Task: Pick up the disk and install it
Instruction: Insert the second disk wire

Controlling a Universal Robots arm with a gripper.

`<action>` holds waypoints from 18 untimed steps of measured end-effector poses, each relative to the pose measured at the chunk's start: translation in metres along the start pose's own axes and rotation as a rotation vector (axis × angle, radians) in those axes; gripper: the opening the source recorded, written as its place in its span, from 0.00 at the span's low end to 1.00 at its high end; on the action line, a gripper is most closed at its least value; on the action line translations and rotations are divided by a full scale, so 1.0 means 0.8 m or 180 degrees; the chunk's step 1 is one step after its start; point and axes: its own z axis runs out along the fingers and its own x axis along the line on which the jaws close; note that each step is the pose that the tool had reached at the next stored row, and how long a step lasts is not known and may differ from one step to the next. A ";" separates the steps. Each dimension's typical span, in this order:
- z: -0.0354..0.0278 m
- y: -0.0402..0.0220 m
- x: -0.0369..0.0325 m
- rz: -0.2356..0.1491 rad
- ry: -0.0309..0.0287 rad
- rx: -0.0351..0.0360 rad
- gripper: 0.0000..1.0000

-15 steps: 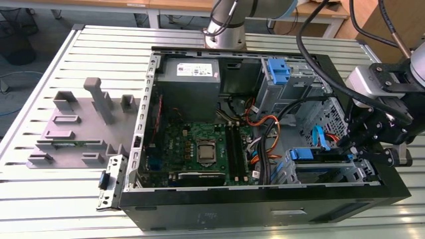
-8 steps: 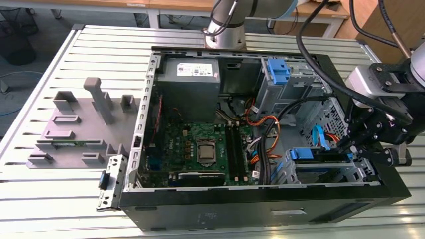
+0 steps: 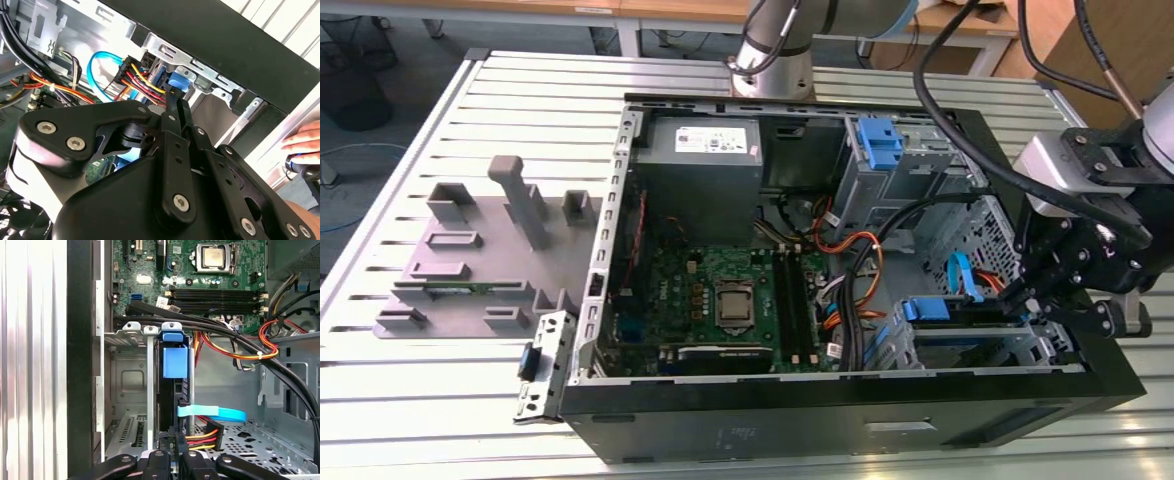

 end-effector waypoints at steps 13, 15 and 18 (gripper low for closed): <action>0.0007 0.0000 0.0000 -0.0001 0.0001 0.0000 0.17; 0.0007 0.0000 0.0000 -0.0001 0.0002 0.0000 0.23; 0.0014 0.0000 0.0000 -0.0001 0.0001 0.0000 0.29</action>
